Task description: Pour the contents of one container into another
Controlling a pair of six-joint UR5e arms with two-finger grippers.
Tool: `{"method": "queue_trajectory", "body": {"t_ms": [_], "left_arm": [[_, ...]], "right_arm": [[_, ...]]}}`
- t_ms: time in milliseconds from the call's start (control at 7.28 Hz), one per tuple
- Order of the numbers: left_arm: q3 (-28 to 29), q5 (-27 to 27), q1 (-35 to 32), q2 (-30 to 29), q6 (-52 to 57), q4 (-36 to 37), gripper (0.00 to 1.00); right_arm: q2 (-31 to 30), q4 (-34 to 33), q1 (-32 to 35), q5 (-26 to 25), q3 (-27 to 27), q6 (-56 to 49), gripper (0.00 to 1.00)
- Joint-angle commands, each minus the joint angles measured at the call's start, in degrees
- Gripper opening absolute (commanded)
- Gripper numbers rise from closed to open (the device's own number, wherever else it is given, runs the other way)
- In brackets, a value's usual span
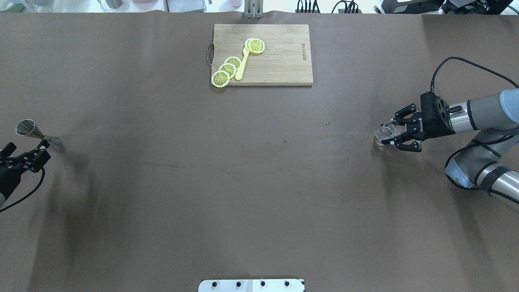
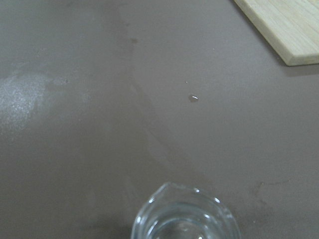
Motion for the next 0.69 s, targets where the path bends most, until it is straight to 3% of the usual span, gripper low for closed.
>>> {"method": "queue_trajectory", "body": {"t_ms": [0, 412, 550], "left_arm": [[4.43, 4.34, 0.02, -3.04, -0.44, -0.10, 0.97], [8.31, 4.62, 0.02, -6.56, -0.44, -0.10, 0.97], [8.49, 4.62, 0.02, -6.65, -0.35, -0.10, 0.97]], "right_arm": [[-0.09, -0.45, 0.35, 0.04, 3.16, 1.75, 0.00], [0.52, -6.92, 1.31, 0.21, 10.54, 4.31, 0.00], [1.83, -8.52, 1.49, 0.21, 10.82, 4.22, 0.00]]}}
